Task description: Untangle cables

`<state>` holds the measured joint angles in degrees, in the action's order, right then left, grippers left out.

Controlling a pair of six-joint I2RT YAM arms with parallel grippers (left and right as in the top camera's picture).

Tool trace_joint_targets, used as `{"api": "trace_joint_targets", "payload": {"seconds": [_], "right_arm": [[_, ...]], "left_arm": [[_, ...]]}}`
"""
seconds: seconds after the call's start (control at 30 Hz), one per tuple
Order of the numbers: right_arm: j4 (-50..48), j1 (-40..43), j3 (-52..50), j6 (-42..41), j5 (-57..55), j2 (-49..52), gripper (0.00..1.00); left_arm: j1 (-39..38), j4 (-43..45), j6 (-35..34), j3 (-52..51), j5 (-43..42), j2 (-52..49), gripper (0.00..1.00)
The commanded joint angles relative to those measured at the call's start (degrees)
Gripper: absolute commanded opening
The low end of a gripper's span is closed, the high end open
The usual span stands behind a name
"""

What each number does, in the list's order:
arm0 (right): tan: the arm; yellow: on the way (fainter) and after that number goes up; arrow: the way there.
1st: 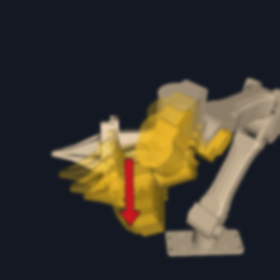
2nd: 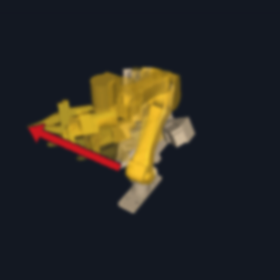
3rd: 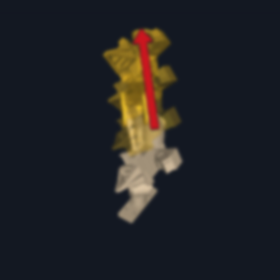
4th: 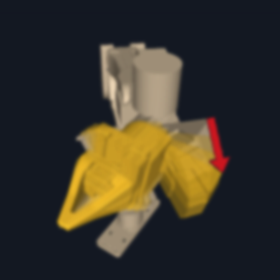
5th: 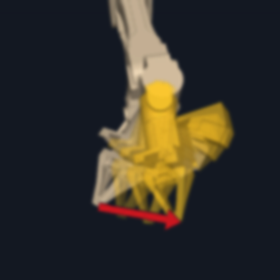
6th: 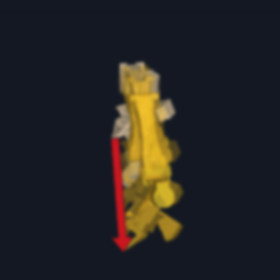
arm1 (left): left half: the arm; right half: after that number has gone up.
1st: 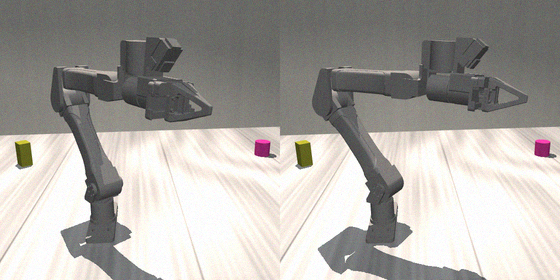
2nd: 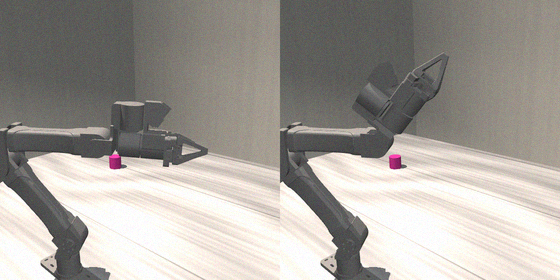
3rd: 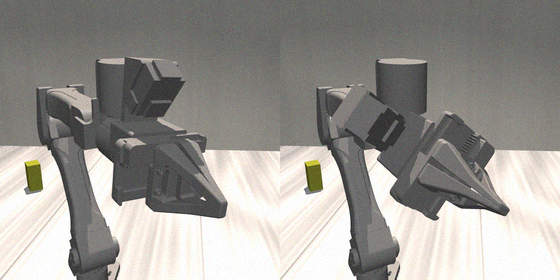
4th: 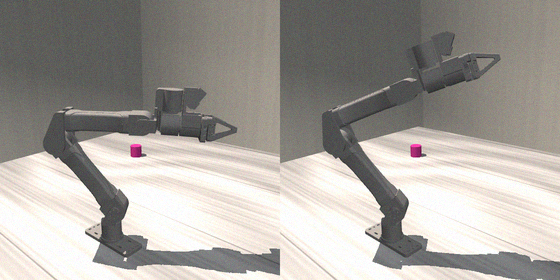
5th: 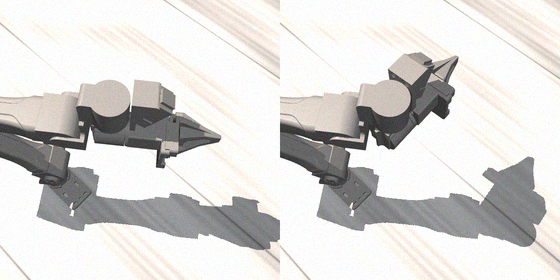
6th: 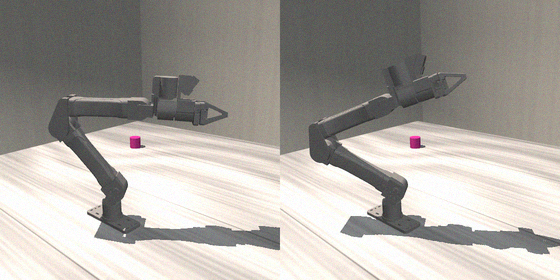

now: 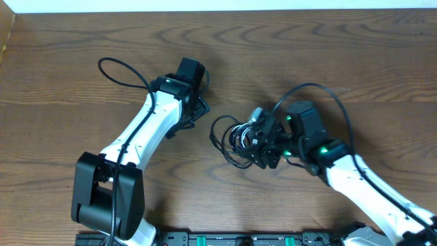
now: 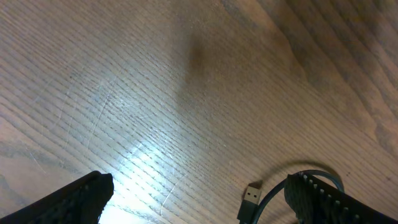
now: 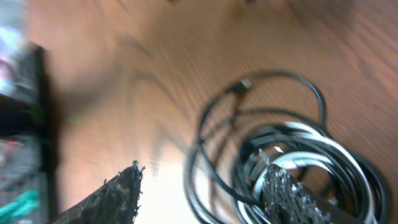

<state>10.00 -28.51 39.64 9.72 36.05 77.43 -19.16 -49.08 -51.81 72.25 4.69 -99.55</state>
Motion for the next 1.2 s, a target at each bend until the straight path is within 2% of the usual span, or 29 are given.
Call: {"api": "trace_joint_targets", "payload": {"seconds": [0.0, 0.27, 0.43, 0.47, 0.53, 0.6, 0.77, 0.97, 1.17], "right_arm": [[-0.17, -3.06, 0.92, 4.61, -10.73, 3.39, 0.68], [-4.44, -6.75, 0.92, 5.38, -13.64, 10.67, 0.71], [-5.46, -6.75, 0.92, 5.35, -13.62, 10.67, 0.61], [-5.46, -6.8, 0.92, 5.38, -13.66, 10.67, 0.61], [-5.22, -6.8, 0.9, 5.35, -13.62, 10.67, 0.73], [-4.85, -6.8, 0.76, 5.38, -13.64, 10.67, 0.74], [-4.42, -6.8, 0.68, 5.62, -13.62, 10.78, 0.66], [-4.26, -7.15, 0.68, 7.1, -13.2, 11.1, 0.7], [-4.44, -9.07, 0.63, 9.64, -13.22, 13.35, 0.67]], "left_arm": [[1.38, -0.33, 0.94, 0.02, 1.2, -0.48, 0.93], [5.38, -1.05, 0.96, 0.02, 1.18, -0.48, 0.93], [5.31, -2.4, 0.96, 0.02, 1.16, -0.48, 0.93], [5.31, -2.54, 0.96, 0.0, 1.16, -0.48, 0.93], [5.33, -2.51, 0.94, 0.02, 1.16, -0.48, 0.93], [5.31, -2.54, 0.94, 0.0, 1.16, -0.48, 0.93], [5.31, -2.78, 0.96, 0.0, 1.16, -0.48, 0.93], [5.31, -2.82, 0.96, 0.0, 1.14, -0.48, 0.93], [5.31, -3.63, 0.94, -0.02, 1.14, -0.48, 0.93]]}}
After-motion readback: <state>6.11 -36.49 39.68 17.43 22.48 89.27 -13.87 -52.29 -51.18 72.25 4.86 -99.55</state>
